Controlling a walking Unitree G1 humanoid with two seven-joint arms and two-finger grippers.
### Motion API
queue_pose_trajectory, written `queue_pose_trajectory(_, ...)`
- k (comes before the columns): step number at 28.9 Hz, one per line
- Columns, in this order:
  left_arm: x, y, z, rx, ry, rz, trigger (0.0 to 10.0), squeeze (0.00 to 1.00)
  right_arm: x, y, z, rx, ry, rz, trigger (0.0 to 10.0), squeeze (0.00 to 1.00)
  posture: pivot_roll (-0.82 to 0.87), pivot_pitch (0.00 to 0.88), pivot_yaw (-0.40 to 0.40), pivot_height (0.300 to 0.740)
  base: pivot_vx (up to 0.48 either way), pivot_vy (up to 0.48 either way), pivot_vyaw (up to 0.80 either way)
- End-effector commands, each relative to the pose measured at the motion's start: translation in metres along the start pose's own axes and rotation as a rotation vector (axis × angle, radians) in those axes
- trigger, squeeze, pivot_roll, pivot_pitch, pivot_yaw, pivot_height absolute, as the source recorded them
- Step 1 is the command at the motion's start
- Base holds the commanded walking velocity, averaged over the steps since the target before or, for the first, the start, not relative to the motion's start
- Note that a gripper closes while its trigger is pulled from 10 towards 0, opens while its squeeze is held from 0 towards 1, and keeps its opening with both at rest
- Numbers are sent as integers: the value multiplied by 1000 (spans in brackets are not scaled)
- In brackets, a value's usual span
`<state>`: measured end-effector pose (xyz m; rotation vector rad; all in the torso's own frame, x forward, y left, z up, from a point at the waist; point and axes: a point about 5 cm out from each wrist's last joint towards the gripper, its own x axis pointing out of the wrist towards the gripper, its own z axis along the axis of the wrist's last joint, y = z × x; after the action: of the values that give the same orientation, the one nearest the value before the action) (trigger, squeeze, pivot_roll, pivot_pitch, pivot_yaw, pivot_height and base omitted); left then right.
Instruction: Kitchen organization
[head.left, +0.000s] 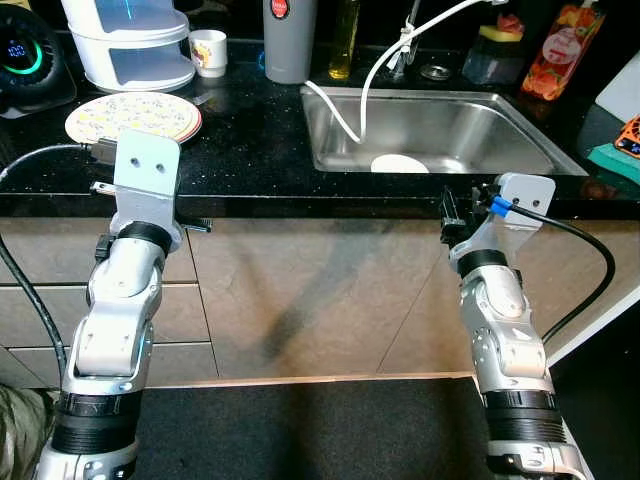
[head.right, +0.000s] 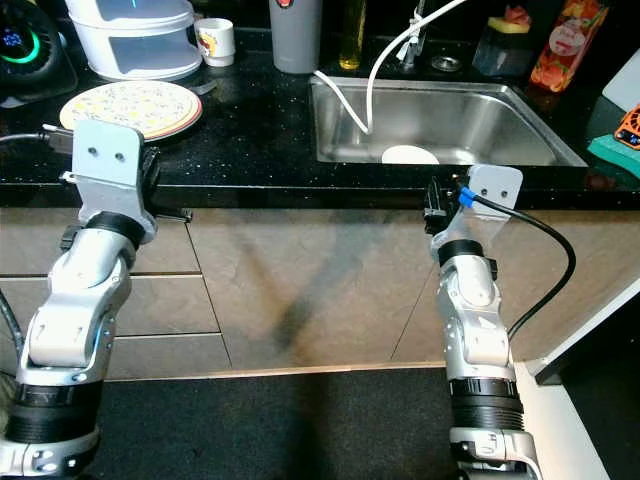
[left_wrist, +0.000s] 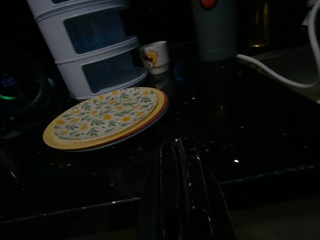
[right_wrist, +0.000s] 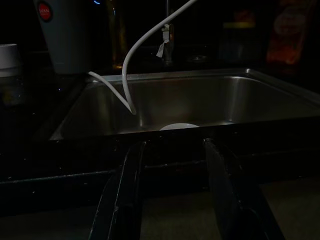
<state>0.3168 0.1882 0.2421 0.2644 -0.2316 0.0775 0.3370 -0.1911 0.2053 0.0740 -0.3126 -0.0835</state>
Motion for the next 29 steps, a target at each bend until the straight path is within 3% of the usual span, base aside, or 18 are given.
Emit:
queue_pose_trajectory(1,1,0,-2,-17,19,1,10000,0,-1,-1,0,7,5,-3,10000,0,127,51,-42,740,0,270,0)
queue_pose_trajectory(24,4,2,-7,-5,34,11,10000,0,-3,-5,-2,2,16,-8,10000,0,119,54,-40,740,0,263,0)
queue_pose_trajectory(29,5,-1,-6,10,34,3,10000,0,-4,-5,-3,1,17,-10,10000,0,119,54,-40,740,0,0,0)
